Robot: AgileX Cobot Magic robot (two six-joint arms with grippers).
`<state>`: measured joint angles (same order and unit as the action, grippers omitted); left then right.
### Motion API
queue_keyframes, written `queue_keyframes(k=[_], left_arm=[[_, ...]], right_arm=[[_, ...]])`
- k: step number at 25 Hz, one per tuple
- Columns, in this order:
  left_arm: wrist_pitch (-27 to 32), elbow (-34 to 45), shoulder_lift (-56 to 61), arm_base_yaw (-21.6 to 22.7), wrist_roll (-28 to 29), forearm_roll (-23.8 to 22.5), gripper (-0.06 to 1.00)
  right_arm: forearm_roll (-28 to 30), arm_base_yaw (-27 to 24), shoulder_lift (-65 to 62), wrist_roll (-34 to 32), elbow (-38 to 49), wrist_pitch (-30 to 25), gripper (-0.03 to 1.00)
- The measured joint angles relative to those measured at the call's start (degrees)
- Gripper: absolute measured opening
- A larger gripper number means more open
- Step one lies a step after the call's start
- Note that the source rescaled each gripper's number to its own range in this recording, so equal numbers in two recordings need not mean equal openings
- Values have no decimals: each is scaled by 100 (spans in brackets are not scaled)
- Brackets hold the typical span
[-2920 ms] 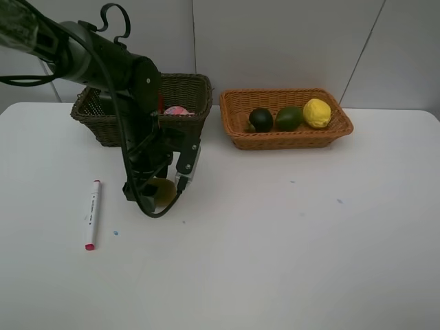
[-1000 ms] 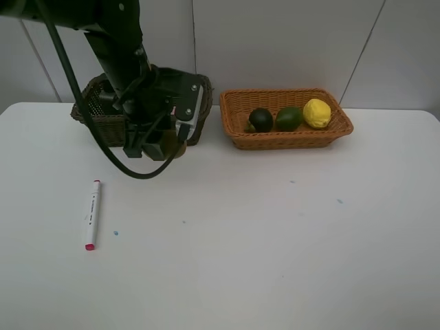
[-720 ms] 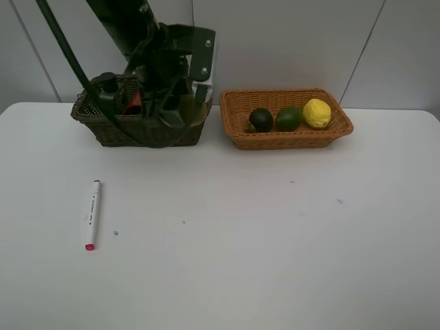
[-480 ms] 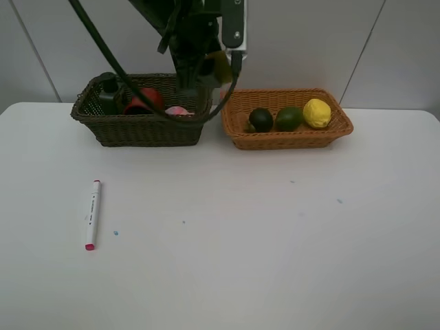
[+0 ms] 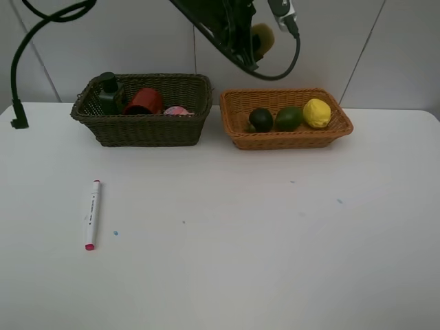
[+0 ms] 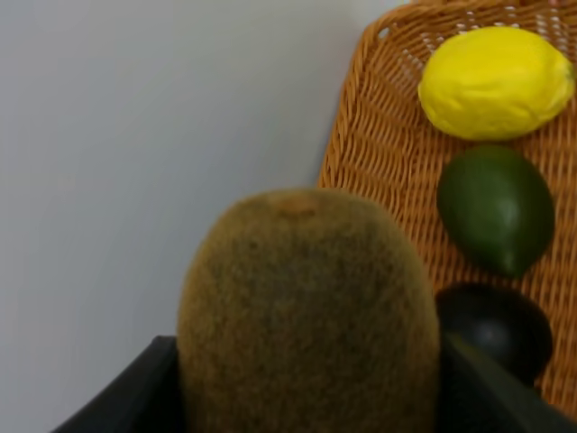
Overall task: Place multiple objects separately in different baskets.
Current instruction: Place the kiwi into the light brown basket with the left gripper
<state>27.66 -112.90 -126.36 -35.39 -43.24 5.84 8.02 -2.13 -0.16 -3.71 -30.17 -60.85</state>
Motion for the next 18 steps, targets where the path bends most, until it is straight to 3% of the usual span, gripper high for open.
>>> queue_keyframes(k=[7,18], left_arm=[[-145,-535,-837,0,441,0,63],[-392,-557,-1523,11,789,-5,63]], right_arm=[[0,0,0,0,0,0,99],[0,0,0,0,0,0,99]])
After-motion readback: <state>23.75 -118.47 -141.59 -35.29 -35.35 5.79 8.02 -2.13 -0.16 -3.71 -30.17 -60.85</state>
